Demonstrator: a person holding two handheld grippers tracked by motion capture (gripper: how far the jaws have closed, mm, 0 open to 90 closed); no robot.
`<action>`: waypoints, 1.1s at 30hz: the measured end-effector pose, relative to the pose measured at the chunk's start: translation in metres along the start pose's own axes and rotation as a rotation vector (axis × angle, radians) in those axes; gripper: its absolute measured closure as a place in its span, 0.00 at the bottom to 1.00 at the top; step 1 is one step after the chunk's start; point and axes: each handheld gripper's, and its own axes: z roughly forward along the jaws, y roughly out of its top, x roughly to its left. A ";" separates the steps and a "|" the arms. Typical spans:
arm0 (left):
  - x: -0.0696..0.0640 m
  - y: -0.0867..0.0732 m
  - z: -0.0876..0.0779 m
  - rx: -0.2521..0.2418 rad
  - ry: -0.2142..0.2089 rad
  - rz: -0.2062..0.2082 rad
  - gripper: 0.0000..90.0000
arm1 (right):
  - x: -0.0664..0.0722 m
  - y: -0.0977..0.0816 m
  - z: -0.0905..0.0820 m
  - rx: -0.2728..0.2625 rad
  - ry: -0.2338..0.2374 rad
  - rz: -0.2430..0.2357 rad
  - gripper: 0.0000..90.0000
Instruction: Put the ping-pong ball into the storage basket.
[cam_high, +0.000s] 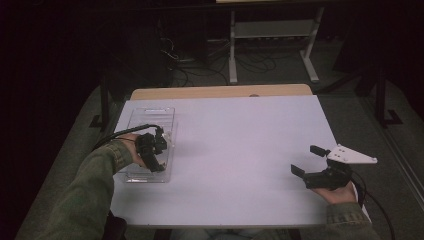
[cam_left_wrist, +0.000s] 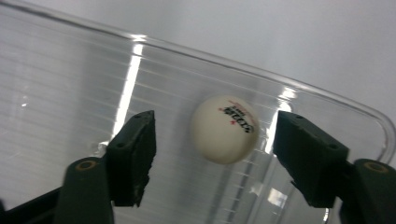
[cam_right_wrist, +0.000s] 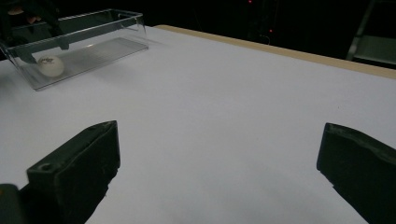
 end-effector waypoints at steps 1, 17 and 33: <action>0.000 0.000 -0.001 -0.007 0.006 -0.007 0.31 | 0.000 0.000 0.000 0.000 0.000 0.000 0.00; 0.003 -0.006 -0.009 -0.025 0.117 -0.070 0.06 | 0.000 0.000 0.000 0.001 0.001 0.000 0.00; 0.006 -0.022 -0.026 -0.109 0.190 -0.142 0.00 | 0.000 0.001 0.001 -0.001 0.002 0.002 0.00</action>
